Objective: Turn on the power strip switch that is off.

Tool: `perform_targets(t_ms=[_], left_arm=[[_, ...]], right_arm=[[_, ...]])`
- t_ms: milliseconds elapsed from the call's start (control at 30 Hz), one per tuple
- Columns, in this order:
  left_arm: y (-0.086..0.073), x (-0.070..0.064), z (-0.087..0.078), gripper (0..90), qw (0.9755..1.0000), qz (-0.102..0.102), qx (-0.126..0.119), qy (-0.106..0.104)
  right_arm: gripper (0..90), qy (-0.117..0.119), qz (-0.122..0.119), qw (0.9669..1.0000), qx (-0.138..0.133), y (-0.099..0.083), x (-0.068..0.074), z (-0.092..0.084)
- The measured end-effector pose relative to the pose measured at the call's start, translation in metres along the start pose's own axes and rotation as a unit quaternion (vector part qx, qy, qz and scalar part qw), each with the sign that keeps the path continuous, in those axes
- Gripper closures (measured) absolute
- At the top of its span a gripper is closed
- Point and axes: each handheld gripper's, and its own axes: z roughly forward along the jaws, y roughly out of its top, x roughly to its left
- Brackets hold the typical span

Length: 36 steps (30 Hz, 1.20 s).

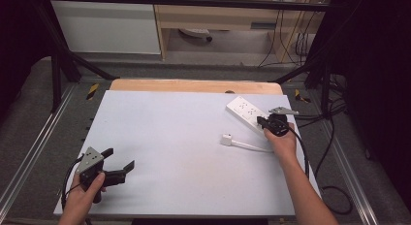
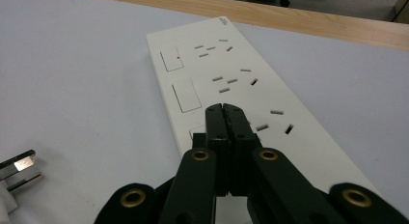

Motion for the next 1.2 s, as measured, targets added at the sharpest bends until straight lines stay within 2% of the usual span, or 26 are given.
perform_targets(t_ms=[367,1200], left_arm=[[-0.0001,-0.0002,0.0003,5.9,1.0000,0.000,0.000,-0.002],[0.0000,-0.0003,-0.0001,6.0,1.0000,0.000,0.000,-0.001]], right_arm=[[90.0,0.000,0.003,1.0000,0.002,-0.0068,-0.0001,0.0010],[90.0,0.008,-0.004,1.0000,-0.003,-0.0095,0.0034,0.0016]])
